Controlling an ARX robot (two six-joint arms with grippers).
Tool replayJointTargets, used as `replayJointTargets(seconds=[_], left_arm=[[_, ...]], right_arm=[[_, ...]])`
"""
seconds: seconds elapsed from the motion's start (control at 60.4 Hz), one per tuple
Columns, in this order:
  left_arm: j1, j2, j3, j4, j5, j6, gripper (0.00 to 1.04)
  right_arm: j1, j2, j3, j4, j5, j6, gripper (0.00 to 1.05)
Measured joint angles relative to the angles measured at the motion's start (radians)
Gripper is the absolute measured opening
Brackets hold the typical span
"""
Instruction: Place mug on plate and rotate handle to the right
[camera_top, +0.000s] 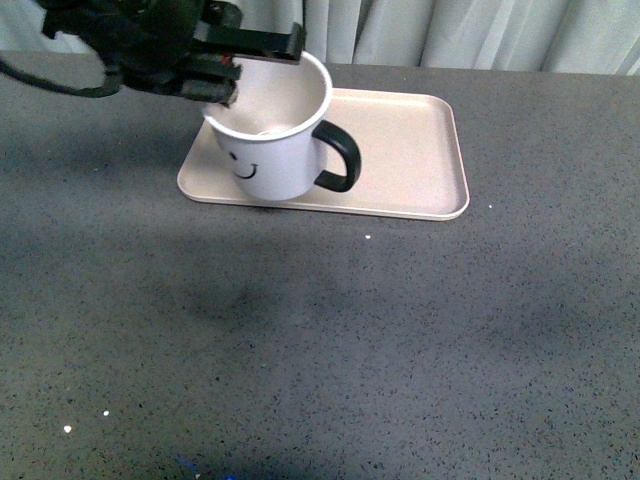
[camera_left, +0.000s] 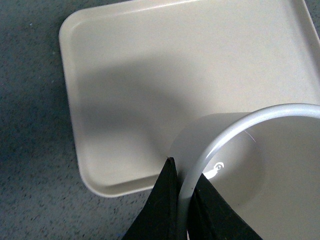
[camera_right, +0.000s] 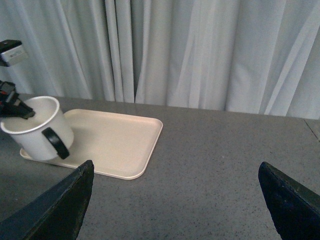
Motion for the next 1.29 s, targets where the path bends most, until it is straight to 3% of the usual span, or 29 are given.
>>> replayJointTargets(seconds=[0.696, 1.292], left_arm=[[-0.015, 0.285, 0.372, -0.185, -0.03, 0.045, 0.02], [-0.017, 0.357, 0.456, -0.237, -0.029, 0.064, 0.02]], right_arm=[[0.0, 0.0, 0.0, 0.0, 0.0, 0.0, 0.95], [0.0, 0.0, 0.0, 0.0, 0.0, 0.0, 0.95]])
